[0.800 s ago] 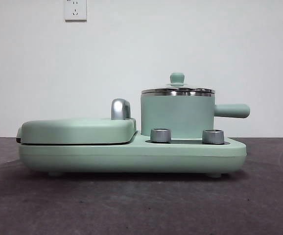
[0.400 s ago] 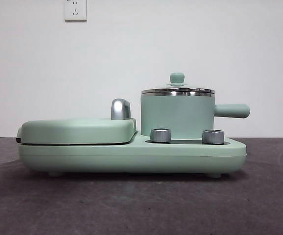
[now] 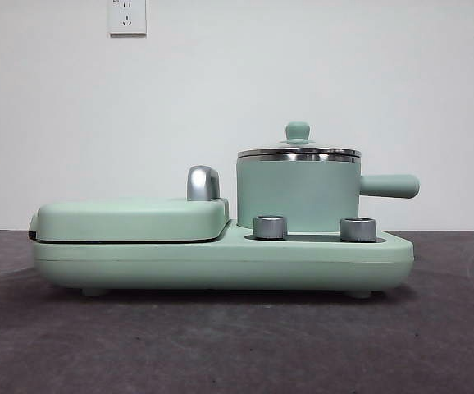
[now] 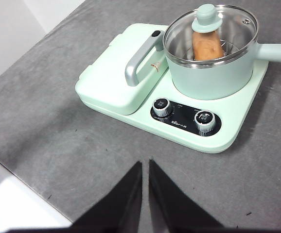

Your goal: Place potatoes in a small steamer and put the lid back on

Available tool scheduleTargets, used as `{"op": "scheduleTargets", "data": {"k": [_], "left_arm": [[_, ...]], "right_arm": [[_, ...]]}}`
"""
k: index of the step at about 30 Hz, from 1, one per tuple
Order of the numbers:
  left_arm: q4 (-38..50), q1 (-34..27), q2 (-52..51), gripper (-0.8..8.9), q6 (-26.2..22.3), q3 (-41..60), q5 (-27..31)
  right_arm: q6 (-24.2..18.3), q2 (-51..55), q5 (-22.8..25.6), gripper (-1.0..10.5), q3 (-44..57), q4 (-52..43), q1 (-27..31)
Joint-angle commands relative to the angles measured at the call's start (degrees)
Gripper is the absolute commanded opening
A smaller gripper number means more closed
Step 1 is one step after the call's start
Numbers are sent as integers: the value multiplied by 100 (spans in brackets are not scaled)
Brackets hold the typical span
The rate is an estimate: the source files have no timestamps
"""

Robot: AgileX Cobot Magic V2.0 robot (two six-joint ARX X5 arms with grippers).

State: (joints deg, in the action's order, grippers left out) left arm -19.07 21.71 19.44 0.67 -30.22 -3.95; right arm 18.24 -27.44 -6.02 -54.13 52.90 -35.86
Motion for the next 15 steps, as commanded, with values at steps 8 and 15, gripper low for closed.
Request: {"op": "scheduleTargets", "data": {"k": [8, 15], "left_arm": [[568, -1300, -1762, 5, 11, 1958, 39], [540, -1867, -1926, 5, 238, 2393, 227]], "right_arm": [[-31, -7, 2, 20, -31, -61, -39], [-31, -7, 2, 20, -31, -59, -39]]}}
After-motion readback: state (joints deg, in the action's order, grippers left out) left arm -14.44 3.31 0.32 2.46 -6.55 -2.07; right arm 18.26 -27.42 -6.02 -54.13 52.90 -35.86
